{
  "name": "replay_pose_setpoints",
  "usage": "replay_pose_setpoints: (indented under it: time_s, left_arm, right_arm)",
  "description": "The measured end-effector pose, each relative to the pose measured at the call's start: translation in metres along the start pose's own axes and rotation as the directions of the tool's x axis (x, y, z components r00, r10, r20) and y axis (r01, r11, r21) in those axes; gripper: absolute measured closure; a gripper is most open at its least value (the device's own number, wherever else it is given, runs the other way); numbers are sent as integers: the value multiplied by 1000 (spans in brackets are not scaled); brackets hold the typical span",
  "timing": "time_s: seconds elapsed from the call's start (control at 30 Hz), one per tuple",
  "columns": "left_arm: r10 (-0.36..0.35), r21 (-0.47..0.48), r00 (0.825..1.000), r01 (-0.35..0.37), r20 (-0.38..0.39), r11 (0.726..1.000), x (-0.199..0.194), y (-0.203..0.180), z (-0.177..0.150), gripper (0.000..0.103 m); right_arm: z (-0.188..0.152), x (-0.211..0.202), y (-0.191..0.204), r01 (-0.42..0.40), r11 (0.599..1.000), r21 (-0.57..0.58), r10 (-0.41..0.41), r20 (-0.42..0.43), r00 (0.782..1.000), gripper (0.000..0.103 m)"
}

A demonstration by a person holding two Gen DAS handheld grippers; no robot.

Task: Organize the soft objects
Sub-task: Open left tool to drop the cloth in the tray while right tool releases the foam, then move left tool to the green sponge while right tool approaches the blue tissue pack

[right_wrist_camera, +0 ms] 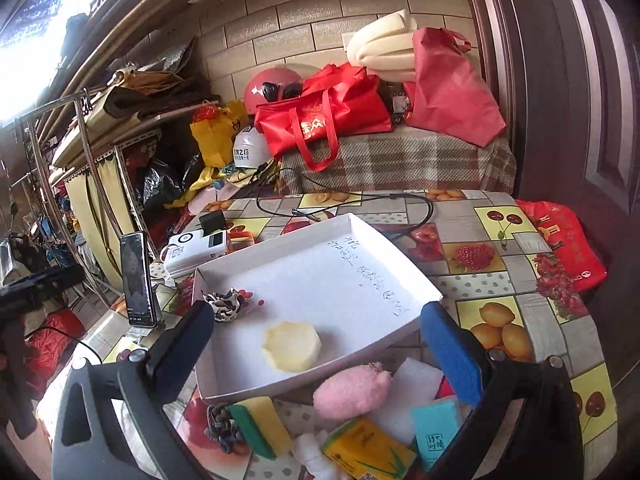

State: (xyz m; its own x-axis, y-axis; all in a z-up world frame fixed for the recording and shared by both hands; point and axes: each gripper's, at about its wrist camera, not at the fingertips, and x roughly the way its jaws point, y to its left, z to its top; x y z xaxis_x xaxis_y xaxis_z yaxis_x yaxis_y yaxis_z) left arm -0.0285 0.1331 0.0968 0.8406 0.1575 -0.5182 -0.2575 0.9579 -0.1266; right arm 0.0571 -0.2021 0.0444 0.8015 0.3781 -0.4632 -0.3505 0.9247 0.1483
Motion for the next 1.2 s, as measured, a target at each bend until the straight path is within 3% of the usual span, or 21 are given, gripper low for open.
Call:
replay_pose_setpoints:
  time_s: [0.1,0.17,0.3,0.37,0.43,0.5,0.6,0.7,0.77,0.87,1.07,1.2]
  left_arm:
    - [141,-76,981,-132,132,988,-79,37,9,0]
    - [258,-136,945,-234,202,963,-132,62,12,0]
    - [452,-258,851,-388,268,885,-215,110,12,0]
    - [494,-264,828,-430,267,864,-233,127,9,0]
    - [468,-248,844,-410,263,878,-235,143,2,0]
    - [395,-239,890,-342,230,909,-218,154,-8,0]
    - [243,-208,962,-215,121,954,-171,159,-22,0]
    - [81,-128,996,-75,35,989,-117,144,-35,0]
    - [-11,-76,1000,9,-22,997,-84,124,-38,0]
    - [-121,5,990,122,-69,993,-51,85,-34,0]
    - [-280,163,954,295,-108,941,-14,-14,-26,0]
    - [-304,185,932,340,-200,922,14,-68,-50,0]
  right_arm:
    - [-5,-15,-12,-23,1000,14,23,19,1000,0]
    - [-7,-25,-19,-40,998,44,38,37,999,0]
    - [-7,-44,-28,-33,993,114,24,82,996,0]
    - [-6,-56,-30,-22,988,155,5,113,994,0]
    - [-9,-70,-32,-8,984,180,-19,146,989,0]
    - [-14,-80,-30,20,979,202,-52,153,987,0]
    - [-24,-99,-27,66,969,239,-105,153,983,0]
    - [-34,-119,-23,139,961,238,-181,165,969,0]
    - [-37,-132,-25,198,948,250,-242,157,958,0]
    - [-36,-151,-33,285,928,240,-326,150,934,0]
    - [-34,-158,-56,450,880,151,-467,100,879,0]
    - [-53,-137,-86,420,892,164,-425,-5,905,0]
